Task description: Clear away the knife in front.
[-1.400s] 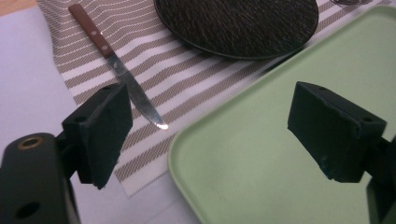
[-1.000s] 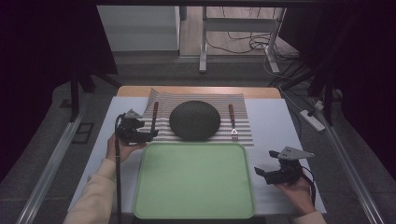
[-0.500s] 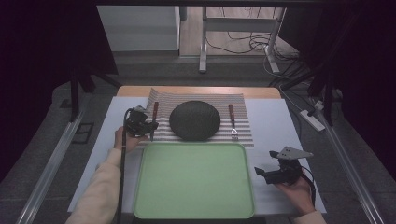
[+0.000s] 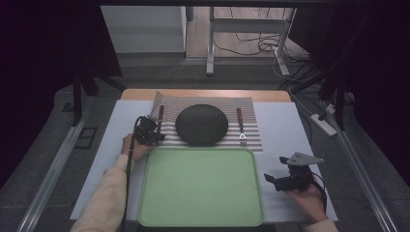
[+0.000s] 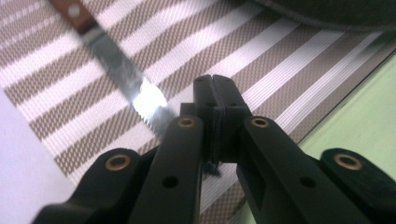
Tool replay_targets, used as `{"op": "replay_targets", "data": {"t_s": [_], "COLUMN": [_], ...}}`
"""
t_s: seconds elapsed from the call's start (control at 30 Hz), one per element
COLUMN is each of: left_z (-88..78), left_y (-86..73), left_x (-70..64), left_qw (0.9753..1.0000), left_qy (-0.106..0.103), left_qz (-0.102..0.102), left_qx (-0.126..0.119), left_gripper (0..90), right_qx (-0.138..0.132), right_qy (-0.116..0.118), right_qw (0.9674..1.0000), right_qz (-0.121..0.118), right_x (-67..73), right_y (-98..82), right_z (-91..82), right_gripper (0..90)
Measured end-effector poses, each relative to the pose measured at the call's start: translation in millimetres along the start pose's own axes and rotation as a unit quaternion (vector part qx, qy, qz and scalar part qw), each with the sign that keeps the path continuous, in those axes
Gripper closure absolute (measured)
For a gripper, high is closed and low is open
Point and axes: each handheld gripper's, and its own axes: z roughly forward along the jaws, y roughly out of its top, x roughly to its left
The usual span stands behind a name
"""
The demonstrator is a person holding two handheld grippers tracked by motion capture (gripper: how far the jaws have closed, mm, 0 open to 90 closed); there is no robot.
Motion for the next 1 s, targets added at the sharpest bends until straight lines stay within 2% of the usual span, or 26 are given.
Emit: {"op": "replay_targets", "data": {"t_s": [0.07, 0.13, 0.2, 0.37, 0.57, 0.73, 0.9, 1.0], "left_z": [-0.5, -1.5, -6.3, -12.4, -16.8, -20.4, -21.9, -23.9], "left_y": [-5.2, -6.6, -10.9, -19.0, -23.7, -29.2, -32.5, -34.9], "left_x": [6.1, 8.0, 13.4, 22.3, 28.1, 36.8, 41.8, 46.2], "left_qw": [0.9999, 0.9999, 0.9999, 0.9997, 0.9994, 0.9981, 0.9977, 0.9970], "left_qy": [-0.007, -0.006, 0.004, 0.002, 0.024, 0.049, 0.052, 0.062], "left_qz": [-0.011, -0.014, -0.015, -0.022, -0.024, -0.037, -0.044, -0.046], "left_qx": [0.000, 0.000, 0.007, 0.008, 0.010, 0.003, -0.003, -0.002], "left_gripper": [88.8, 88.8, 88.8, 88.8, 88.8, 88.8, 88.8, 88.8], "right_qx": [0.002, 0.002, 0.000, 0.000, 0.003, 0.004, 0.004, 0.004], "right_qy": [0.001, 0.001, -0.002, -0.002, -0.002, -0.002, -0.002, -0.003], "right_qw": [1.0000, 1.0000, 1.0000, 1.0000, 1.0000, 1.0000, 1.0000, 1.0000], "right_qz": [-0.001, -0.001, -0.001, -0.001, -0.002, -0.002, -0.002, -0.002], "right_x": [-0.1, -0.1, 0.2, 0.0, 0.1, 0.0, 0.1, 0.1], "right_y": [0.0, 0.1, 0.1, 0.1, 0.2, 0.2, 0.1, 0.0], "right_z": [0.0, 0.0, -0.4, -0.4, -0.1, 0.1, 0.5, 0.3], "right_gripper": [6.8, 6.8, 6.8, 6.9, 6.9, 6.9, 6.9, 6.9]}}
